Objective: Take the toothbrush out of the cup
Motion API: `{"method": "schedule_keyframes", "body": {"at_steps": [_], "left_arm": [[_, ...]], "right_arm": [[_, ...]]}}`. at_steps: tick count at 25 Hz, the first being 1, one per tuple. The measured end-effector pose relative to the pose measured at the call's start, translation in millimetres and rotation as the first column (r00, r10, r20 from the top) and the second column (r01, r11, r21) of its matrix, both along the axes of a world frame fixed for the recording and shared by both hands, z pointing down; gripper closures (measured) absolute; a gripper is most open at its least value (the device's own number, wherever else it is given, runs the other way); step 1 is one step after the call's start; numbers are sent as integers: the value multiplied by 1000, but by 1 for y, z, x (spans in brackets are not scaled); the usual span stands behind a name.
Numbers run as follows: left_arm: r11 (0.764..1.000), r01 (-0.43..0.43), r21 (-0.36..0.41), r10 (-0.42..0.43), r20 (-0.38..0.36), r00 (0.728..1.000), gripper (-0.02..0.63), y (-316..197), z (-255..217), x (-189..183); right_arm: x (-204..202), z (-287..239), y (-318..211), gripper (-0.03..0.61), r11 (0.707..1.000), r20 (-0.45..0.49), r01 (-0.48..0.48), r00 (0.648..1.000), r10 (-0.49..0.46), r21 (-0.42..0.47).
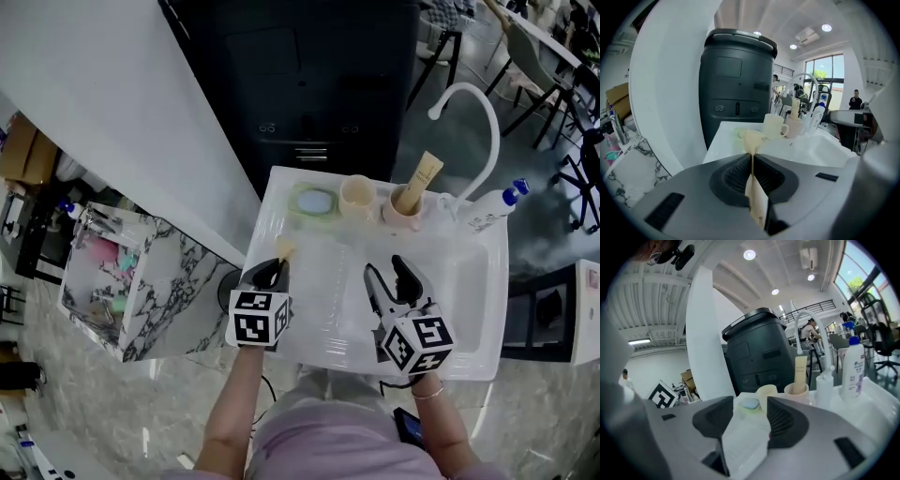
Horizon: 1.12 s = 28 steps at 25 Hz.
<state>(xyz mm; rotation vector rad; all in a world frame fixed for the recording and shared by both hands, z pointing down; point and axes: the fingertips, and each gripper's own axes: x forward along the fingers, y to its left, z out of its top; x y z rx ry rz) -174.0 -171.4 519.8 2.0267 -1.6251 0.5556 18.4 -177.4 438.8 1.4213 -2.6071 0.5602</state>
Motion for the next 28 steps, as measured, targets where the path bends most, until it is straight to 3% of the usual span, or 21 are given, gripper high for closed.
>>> {"method": "schedule_keyframes", "body": {"at_steps": [16, 23, 28], "left_arm": [[981, 12, -196, 20, 158, 987, 584, -43, 81, 9], [981, 3, -193, 34, 190, 981, 561, -46, 87, 12], [984, 9, -180, 16, 140, 990, 515, -44, 77, 13]], "right_arm": [[37, 16, -11, 348, 997, -22, -74, 997, 73, -36], [44, 18, -13, 350, 995, -22, -88, 996, 87, -47], [46, 12, -11, 350, 995, -15, -91, 996, 90, -39]]}}
